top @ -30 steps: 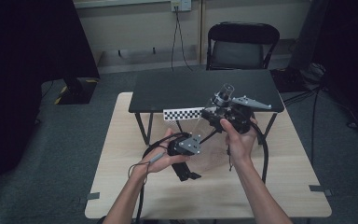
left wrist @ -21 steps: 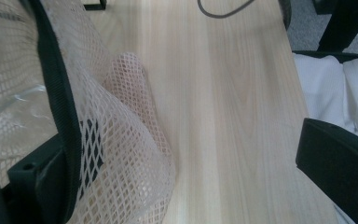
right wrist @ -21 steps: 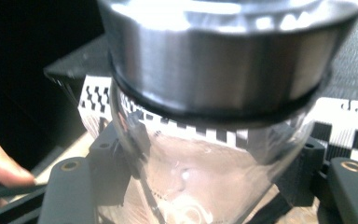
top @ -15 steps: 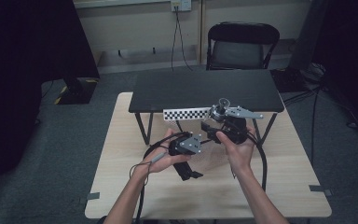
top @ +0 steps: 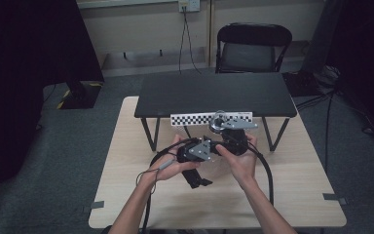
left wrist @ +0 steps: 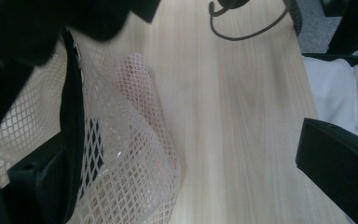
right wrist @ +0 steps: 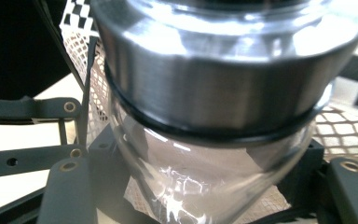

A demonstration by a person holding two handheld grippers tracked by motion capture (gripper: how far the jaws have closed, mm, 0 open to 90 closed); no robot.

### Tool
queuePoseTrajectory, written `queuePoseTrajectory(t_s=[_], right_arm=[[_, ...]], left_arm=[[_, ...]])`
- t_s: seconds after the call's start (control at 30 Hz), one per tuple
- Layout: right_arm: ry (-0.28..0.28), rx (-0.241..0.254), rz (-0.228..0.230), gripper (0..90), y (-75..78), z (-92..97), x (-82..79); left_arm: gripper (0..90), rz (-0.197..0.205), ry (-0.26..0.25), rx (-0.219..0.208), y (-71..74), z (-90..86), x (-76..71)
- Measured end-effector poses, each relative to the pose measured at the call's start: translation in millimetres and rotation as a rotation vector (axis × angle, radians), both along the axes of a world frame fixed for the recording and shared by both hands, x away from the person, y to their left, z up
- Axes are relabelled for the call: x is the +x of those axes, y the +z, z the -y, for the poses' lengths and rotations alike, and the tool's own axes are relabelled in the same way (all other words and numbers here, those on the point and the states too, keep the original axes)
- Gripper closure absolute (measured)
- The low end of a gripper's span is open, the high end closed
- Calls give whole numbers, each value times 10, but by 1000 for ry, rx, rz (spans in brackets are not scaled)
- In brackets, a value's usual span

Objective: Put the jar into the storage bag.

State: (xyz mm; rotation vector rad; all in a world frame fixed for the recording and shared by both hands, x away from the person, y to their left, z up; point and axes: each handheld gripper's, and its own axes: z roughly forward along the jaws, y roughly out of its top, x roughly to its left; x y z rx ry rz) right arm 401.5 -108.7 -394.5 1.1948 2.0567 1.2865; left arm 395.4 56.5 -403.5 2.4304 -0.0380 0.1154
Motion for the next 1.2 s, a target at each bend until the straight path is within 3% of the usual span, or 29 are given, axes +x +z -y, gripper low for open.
queuePoseTrajectory(t_s=[0.67, 1.0, 1.2], right_arm=[[4, -90, -95, 316, -34, -85, 91], [-6, -130, -108, 317, -36, -123, 123], [-16, -108, -108, 316, -34, -111, 122]], left_arm=[[3, 10, 37, 12, -17, 48, -5], [3, 6, 46, 12, -27, 51, 1], [4, -4, 52, -7, -5, 40, 5]])
